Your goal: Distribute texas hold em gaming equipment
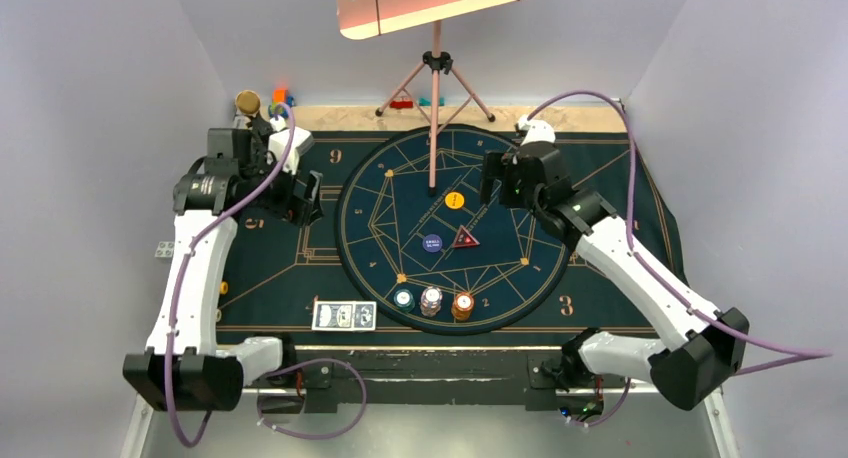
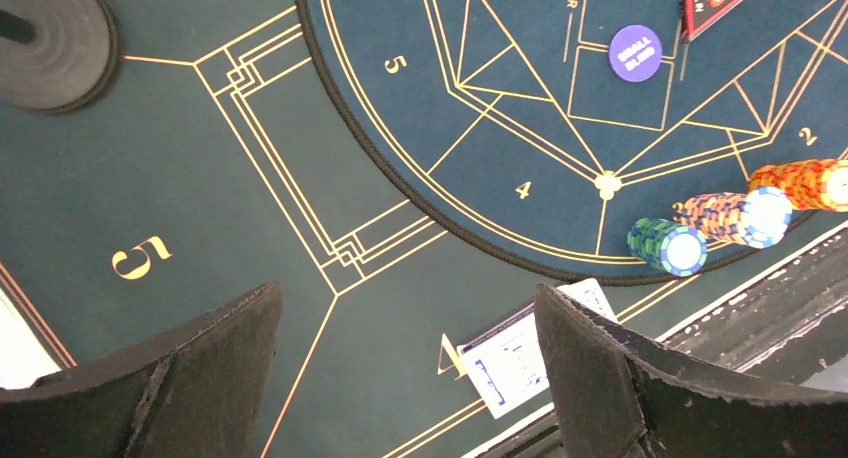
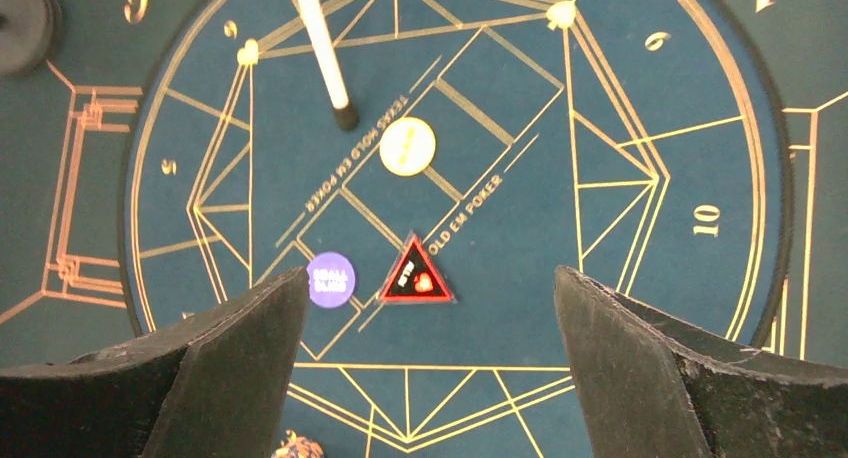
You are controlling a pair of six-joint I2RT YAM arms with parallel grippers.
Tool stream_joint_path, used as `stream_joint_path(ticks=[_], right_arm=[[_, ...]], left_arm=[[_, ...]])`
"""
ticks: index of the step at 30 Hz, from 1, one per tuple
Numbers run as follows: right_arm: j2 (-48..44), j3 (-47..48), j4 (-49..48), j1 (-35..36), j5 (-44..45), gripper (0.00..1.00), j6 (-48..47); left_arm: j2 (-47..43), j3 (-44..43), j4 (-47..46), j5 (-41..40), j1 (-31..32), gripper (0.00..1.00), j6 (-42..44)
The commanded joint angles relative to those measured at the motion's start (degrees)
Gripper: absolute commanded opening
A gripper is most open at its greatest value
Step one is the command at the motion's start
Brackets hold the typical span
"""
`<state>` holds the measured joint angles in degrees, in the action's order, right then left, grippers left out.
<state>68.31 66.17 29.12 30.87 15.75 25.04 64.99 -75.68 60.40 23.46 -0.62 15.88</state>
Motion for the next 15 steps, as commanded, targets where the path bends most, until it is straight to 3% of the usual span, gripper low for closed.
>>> stream_joint_path(ticks=[1,9,15], right_arm=[[3.12,-1.66,-3.42,3.79,-1.05,0.97,-2.87],[20.77,5.32,-6.51,10.21,-7.78,0.98,-9.39],[29.75,9.11,-7.27,13.06,-8.97,0.93,-12.05]], left_arm=[[1.67,1.66,-4.02,-0.18,0.10,1.00,1.04],[7.92,4.68,-6.50,3.97,0.10,1.00,0.89],[9.47,4.74,-8.89,6.24,0.10,1.00,-0.29]])
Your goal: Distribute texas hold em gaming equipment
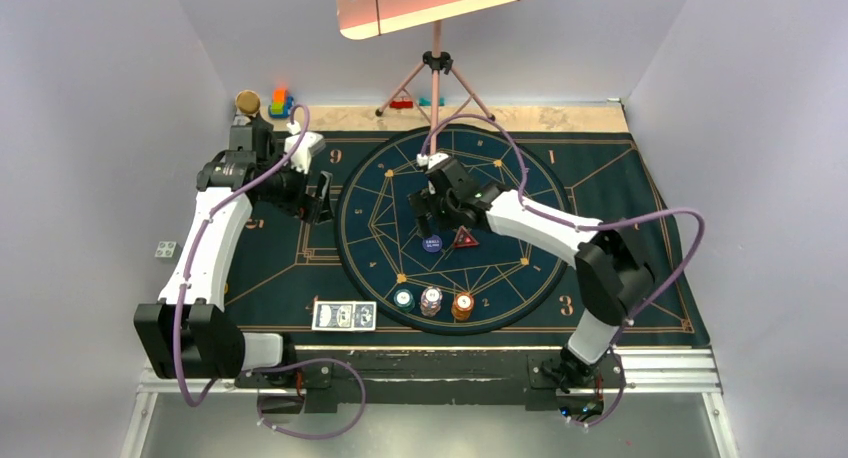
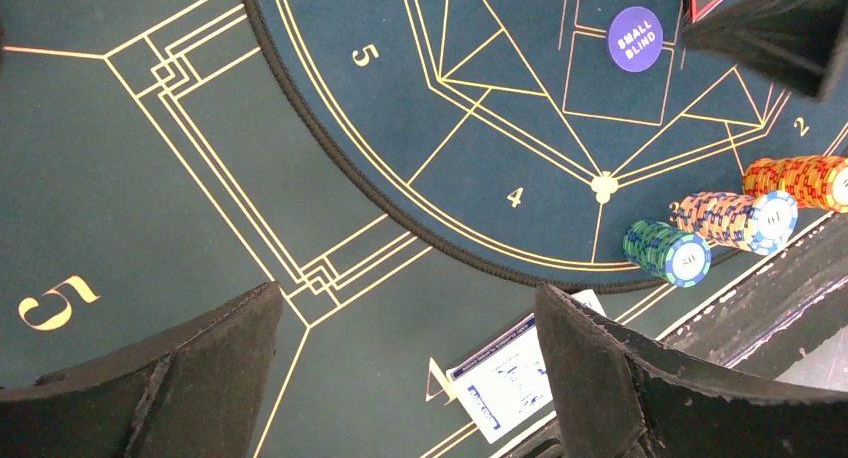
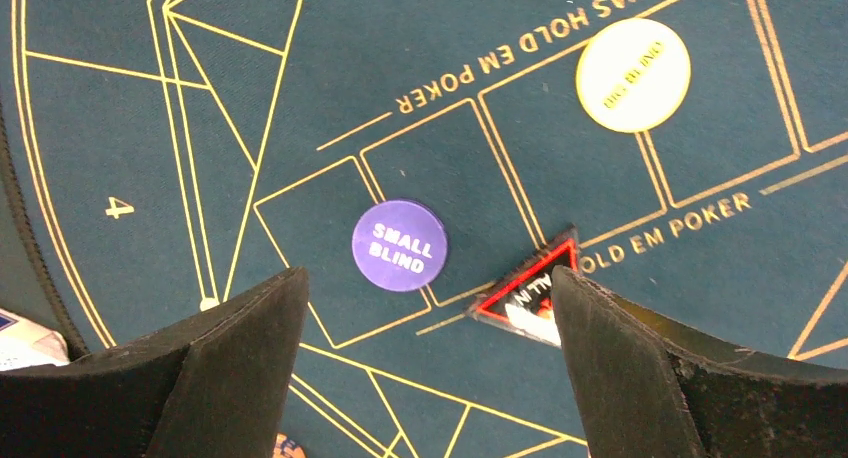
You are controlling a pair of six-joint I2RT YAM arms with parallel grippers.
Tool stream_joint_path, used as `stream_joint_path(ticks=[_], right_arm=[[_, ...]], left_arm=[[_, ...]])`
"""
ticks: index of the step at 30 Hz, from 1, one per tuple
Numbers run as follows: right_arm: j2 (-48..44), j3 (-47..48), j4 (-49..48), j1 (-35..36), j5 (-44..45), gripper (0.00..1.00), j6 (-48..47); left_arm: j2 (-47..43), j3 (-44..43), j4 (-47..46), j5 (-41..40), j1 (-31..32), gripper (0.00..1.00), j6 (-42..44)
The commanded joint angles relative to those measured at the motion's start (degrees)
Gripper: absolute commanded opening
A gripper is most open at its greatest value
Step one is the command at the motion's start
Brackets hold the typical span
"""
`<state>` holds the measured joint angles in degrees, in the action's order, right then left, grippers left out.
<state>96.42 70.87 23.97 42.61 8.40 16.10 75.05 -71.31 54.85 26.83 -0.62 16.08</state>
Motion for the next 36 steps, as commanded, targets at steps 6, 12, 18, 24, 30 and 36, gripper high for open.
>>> stream_joint_path(ticks=[6,12,18,24,30,36], right_arm=[[4.58,2.45,-3.54,2.66,-1.76,0.85,-2.77],[8.57,2.52,-4.12,2.74,-1.71,0.81,-1.92],[12.02,3.68,-4.10,2.76,-1.30,0.79,-1.46],[14.28,4.89,-3.99,2.81,-3.03,0.75,-0.54],[14.97,5.16,-1.59,3.33,-2.18,0.65,-0.38],[14.49,4.52,0.83,3.66,0.71,0.67,0.09]], left_arm=[[-0.12,0.26,-5.07,3.58,0.10,1.00,-1.99],[0.83,-0.74,-2.89,4.04,0.10,1.00,-1.32],[-0.90,0.29,-3.08,4.72,0.16,1.00,-1.59],[0.29,-1.69,-2.17,5.08,0.12,1.00,-1.54],[0.72,-2.86,-2.16,4.35,0.03,1.00,-1.03],[0.00,-3.13,-1.77,4.28,0.03,1.00,-0.60]])
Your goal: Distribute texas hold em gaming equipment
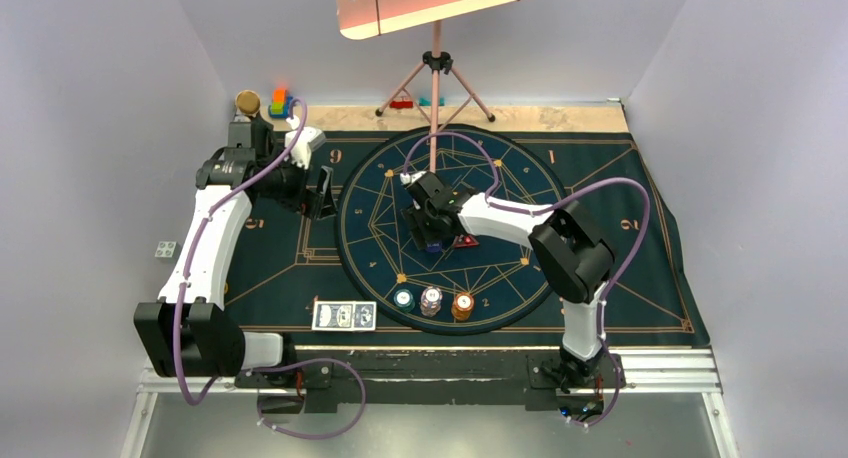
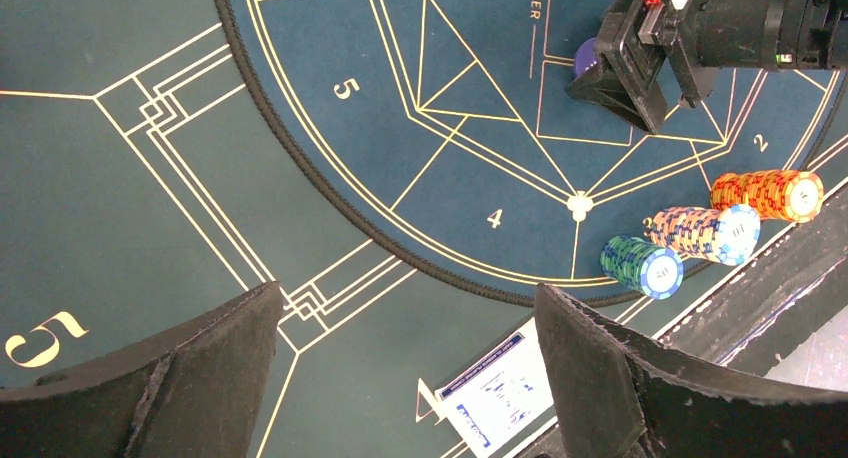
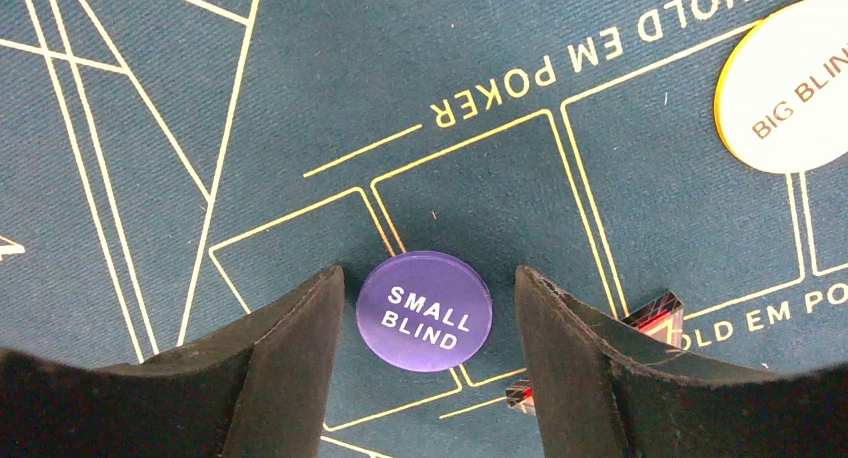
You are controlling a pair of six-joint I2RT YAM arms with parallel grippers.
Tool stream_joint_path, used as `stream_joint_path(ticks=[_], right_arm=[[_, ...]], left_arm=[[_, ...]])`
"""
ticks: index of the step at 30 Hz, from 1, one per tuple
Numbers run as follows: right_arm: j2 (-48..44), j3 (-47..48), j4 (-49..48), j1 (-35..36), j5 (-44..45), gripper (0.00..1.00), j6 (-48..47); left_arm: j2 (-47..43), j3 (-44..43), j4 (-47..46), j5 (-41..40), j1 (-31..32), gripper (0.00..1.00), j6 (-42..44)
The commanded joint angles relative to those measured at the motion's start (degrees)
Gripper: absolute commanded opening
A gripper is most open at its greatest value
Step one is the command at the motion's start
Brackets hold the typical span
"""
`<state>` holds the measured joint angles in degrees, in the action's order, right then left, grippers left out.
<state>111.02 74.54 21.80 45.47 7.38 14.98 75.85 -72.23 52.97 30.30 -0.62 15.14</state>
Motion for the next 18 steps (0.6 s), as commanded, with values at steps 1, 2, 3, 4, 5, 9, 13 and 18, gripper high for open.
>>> stream_joint_path(ticks=[1,2,3,4,5,9,13,18], right_arm=[[-0.56,0.35,3.29,0.95,1.89,0.68,1.19],[-1.02,-0.19,3.41,1.07,1.96,0.68,1.27],[-1.47,-0.79,3.44,1.23,2.04,0.68,1.42],[-1.85,-1.19,3.60,1.41,2.05,0.68,1.57],[-2.12,-1.50,3.76,1.57,2.06,0.68,1.66],[-2.31,-1.68,3.67,2.35,1.95,0.56,2.10],[-1.19,0.47,5.28,3.41,1.59,0.35,2.23],[-0.27,4.61,6.31,4.91,-0.44,0.25,1.17]], left_arm=[[-0.91,-2.14,0.16,0.79,0.05,1.00,0.36],[-1.03,-2.15,0.15,0.76,0.01,1.00,0.31],[-1.11,-2.06,0.13,0.80,0.03,1.00,0.34],[-1.19,-1.98,0.17,0.81,0.03,1.00,0.27],[-1.22,-1.84,0.18,0.81,0.01,1.00,0.36],[-1.24,-1.17,-0.31,0.35,0.01,1.00,0.87],[-0.84,-0.91,-0.39,0.27,0.01,1.00,0.65],[-0.67,-0.25,-0.67,0.32,-0.51,1.00,-0.65]])
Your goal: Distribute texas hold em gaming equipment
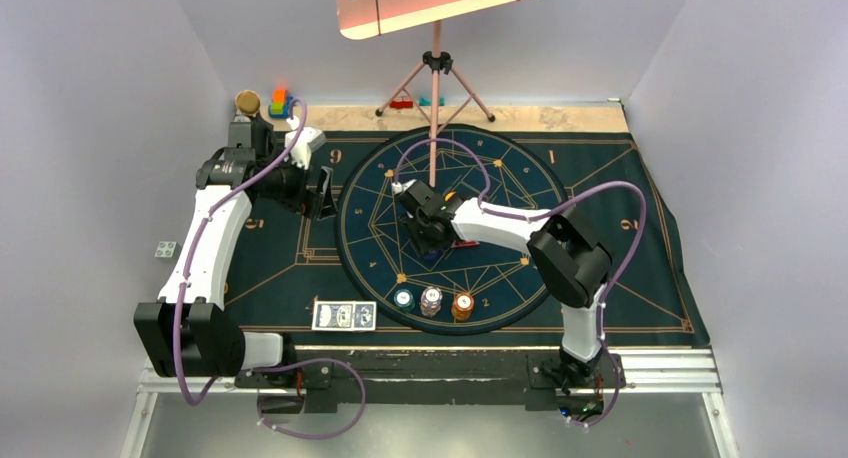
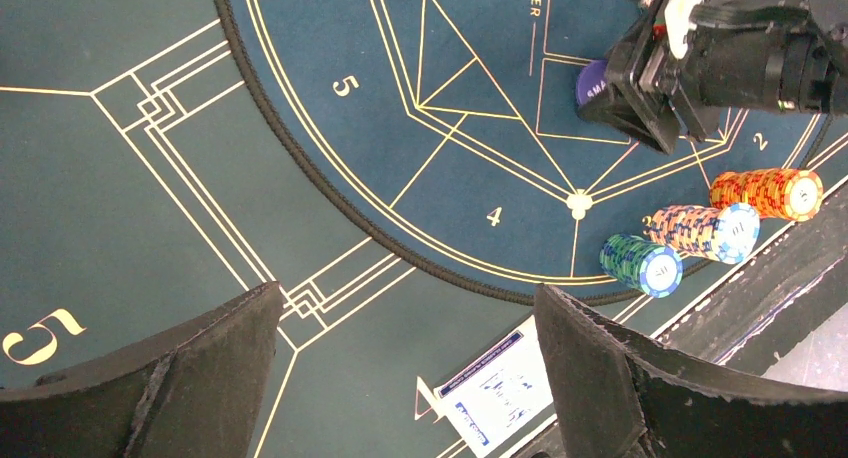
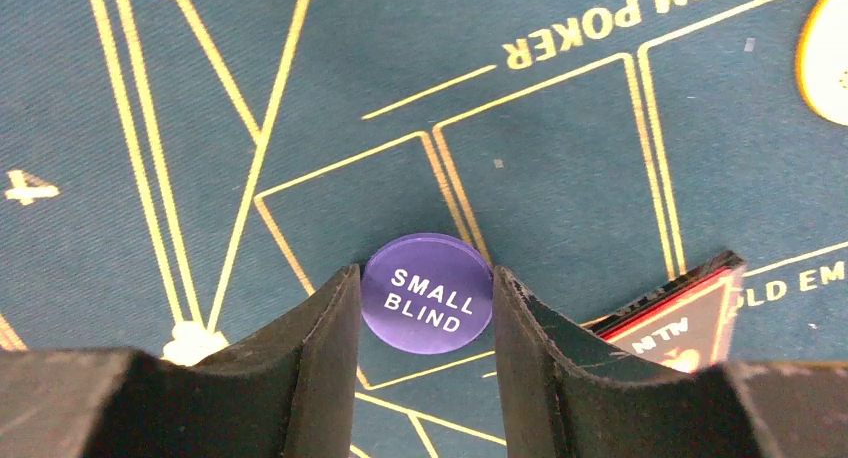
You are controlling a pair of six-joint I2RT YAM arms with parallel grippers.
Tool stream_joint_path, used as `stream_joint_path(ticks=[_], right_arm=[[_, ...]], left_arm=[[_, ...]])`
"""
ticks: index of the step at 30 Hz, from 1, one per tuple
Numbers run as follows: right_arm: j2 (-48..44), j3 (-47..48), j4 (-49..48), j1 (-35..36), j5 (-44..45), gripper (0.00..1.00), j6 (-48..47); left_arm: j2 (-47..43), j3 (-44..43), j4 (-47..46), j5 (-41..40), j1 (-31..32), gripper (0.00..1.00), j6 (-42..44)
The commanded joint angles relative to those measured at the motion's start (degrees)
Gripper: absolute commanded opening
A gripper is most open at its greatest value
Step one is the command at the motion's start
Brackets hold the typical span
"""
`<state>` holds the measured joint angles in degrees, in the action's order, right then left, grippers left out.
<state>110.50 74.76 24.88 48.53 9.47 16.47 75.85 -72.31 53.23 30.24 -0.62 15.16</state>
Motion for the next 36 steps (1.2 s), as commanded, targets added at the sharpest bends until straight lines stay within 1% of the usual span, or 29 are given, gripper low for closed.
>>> stream_joint_path(ticks=[1,4,11,14,18,21,22,26,28,30,33,36], right_arm=[[0.84,5.90,3.25,1.94,-3.51,0.25,-0.52],[3.50,11.28,3.00,2.16,-8.42,0.21,-1.20],[14.74,29.60,2.33,2.70,-17.14,0.20,-3.27],[18.59,35.14,1.70,3.03,-20.59,0.23,-3.28],[22.27,39.56,0.95,3.78,-23.23,0.28,-3.45],[23.44,40.69,0.01,4.24,-25.02,0.34,-3.59],[23.72,40.68,-0.23,4.36,-25.56,0.38,-3.66],[24.01,40.33,-1.27,4.46,-27.74,0.69,-4.19],[22.59,38.88,-2.87,4.46,-28.32,0.81,-4.50],[20.24,36.33,-4.36,4.19,-27.55,0.88,-4.92],[14.98,31.56,-6.49,3.07,-25.68,0.92,-5.17],[8.03,24.43,-9.12,-0.21,-23.55,0.93,-4.28]], left_arm=[[-0.70,-0.05,-0.86,0.54,-0.90,1.00,-0.98],[-0.77,0.45,-0.85,0.44,-1.92,1.00,-1.26],[-2.46,1.42,-0.19,-0.52,-3.37,1.00,-0.89],[-3.47,1.65,0.50,-1.16,-3.42,1.00,-0.33],[-4.04,2.12,0.78,-1.89,-3.55,1.00,-0.22],[-4.05,2.42,0.36,-2.13,-3.52,1.00,-0.46],[-3.98,2.48,0.22,-2.15,-3.56,1.00,-0.58],[-3.21,1.78,0.22,-1.86,-3.51,1.00,-0.94],[-2.85,1.14,0.43,-1.81,-3.60,1.00,-1.07],[-2.67,0.80,0.40,-2.04,-3.65,1.00,-1.01],[-2.30,0.52,0.37,-2.59,-3.72,1.00,-0.71],[-1.68,0.42,0.31,-3.16,-3.69,1.00,-0.23]])
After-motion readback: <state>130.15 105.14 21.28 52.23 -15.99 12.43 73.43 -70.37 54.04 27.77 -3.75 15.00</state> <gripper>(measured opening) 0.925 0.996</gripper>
